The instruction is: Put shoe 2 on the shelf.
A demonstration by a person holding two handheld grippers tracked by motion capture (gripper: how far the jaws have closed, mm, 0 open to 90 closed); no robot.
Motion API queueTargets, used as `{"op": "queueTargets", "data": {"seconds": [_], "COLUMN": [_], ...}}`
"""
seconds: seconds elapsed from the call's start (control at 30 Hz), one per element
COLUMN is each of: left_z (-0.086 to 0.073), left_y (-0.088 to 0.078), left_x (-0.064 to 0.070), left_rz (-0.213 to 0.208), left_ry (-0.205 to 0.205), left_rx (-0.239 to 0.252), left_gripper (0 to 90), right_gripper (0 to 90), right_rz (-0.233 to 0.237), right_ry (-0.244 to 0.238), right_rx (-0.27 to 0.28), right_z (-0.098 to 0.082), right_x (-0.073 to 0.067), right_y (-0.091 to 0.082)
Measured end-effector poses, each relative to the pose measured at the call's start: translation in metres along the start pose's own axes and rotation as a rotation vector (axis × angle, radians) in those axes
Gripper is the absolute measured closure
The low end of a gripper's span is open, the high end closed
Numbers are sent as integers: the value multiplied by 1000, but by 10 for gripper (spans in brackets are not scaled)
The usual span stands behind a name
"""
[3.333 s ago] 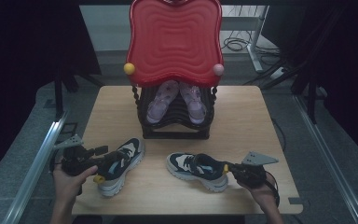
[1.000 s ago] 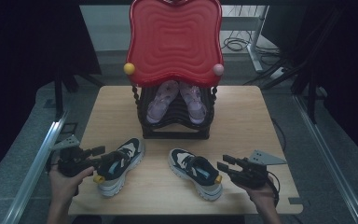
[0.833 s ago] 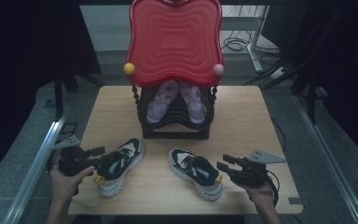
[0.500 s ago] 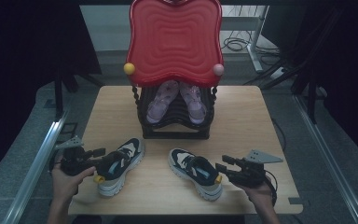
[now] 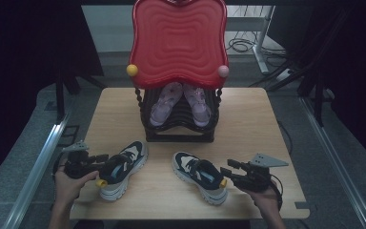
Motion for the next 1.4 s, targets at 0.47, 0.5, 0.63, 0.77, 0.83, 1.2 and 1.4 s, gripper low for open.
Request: {"op": "queueTargets", "data": {"seconds": [0.47, 0.5, 0.63, 0.77, 0.83, 1.2, 1.4], "left_z": [-7, -8, -8, -8, -8, -8, -8], "left_y": [14, 15, 14, 14, 14, 14, 14], "left_x": [-7, -7, -7, -7, -8, -8, -7], "left_rz": [41, 39, 42, 41, 39, 40, 45], "left_ry": [15, 11, 17, 15, 17, 13, 17], "left_rx": [-53, -53, -52, -50, -51, -50, -49], "left_gripper": [617, 624, 650, 660, 661, 659, 660], "right_gripper": [507, 506, 507, 518, 521, 524, 526], "right_rz": [13, 16, 22, -6, 7, 72, 103], "right_ry": [-8, -11, -32, -88, -95, -46, -48], "right_rx": [6, 7, 0, -49, -66, -171, -226], "right_z": [15, 17, 24, 28, 32, 33, 28], "right_x": [-2, -3, -6, -12, -16, -8, -10], "right_y": [6, 7, 12, 19, 22, 49, 55]}}
Point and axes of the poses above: each handheld gripper's, and its own axes: y roughly forward along the jaws, z roughly out of its top, x roughly to its right, the point moved 6 cm from there along y, roughly forward along the jaws
